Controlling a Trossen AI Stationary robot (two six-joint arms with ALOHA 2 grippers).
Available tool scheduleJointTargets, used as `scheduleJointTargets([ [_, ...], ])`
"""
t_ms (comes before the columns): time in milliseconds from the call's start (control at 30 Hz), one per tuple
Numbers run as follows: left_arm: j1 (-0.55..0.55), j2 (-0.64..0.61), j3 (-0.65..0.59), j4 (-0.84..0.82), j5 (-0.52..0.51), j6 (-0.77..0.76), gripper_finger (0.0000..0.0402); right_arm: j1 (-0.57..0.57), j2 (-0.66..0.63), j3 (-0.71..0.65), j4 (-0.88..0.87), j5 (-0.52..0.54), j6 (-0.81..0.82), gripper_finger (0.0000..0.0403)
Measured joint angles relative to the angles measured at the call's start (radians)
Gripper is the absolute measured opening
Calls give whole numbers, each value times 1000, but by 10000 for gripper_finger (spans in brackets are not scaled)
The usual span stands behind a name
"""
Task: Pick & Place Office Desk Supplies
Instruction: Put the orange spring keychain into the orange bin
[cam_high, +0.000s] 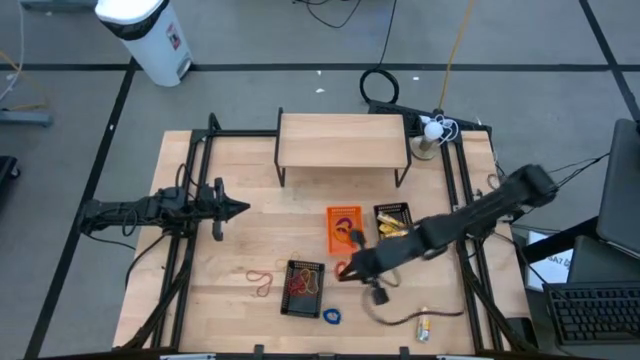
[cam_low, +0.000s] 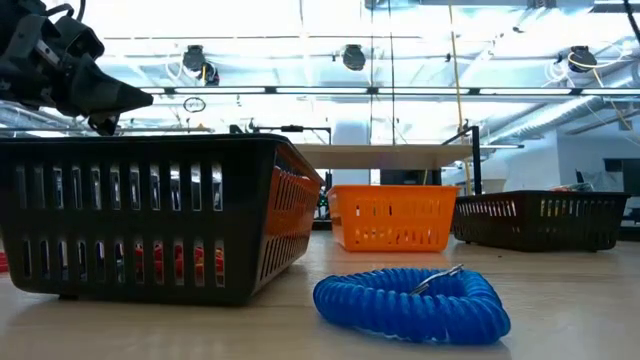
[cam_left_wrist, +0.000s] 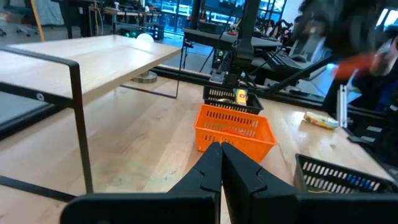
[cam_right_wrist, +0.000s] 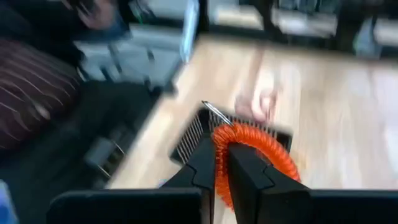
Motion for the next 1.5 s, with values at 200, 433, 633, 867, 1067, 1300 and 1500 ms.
scheduleJointTargets([
  [200,0,0,0,0,0,70,3,-50,-291,-141,86,26,-48,13],
  [433,1,0,50,-101,-5,63,3,-154,-651,-447,207,62,-13,13],
  [633,1,0,97,-193,-73,23,3,-210,-900,-688,352,36,32,12],
  [867,1,0,97,-194,-81,23,3,-212,-1161,-846,433,25,15,12],
  [1067,1,0,97,-194,-81,23,3,-212,-1289,-873,335,64,6,12],
  [1300,1,0,98,-194,-81,18,3,-212,-1345,-904,247,124,-10,14],
  [1500,1,0,98,-193,-81,18,3,-212,-1370,-964,254,147,-11,14],
])
